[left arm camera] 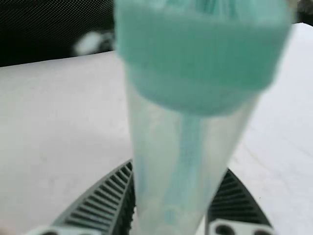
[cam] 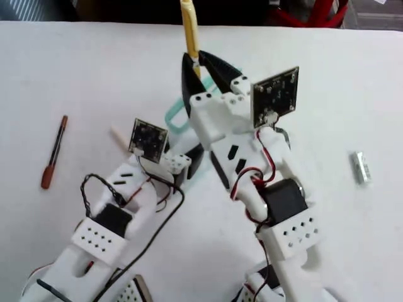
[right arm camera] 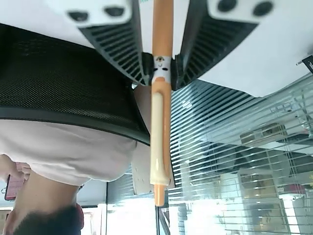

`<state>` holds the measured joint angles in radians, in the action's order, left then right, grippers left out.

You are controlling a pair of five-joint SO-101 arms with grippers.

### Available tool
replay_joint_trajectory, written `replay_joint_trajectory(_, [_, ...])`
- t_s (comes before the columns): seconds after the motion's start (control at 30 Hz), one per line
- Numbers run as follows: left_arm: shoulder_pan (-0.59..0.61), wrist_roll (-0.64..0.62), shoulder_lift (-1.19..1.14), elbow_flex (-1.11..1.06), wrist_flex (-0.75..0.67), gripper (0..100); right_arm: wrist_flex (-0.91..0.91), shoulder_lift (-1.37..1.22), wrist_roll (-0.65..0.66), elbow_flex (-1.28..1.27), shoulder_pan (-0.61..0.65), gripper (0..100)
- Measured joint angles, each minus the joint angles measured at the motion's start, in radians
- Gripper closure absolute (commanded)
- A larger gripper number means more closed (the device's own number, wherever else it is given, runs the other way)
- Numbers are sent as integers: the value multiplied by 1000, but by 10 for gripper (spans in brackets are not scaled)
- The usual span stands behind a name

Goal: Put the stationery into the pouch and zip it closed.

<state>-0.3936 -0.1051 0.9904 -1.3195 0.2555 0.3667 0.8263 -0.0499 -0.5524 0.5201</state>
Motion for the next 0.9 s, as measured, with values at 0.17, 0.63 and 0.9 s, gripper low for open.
replay_joint_trajectory(0.17, [0,0,0,0,0,797,-6,-3,0,25,2,981])
replay_joint_trajectory(0.63, [-2,0,0,0,0,797,-112,-176,0,38,2,981])
replay_joint_trajectory(0.9, [-2,0,0,0,0,797,-172,-224,0,86,6,981])
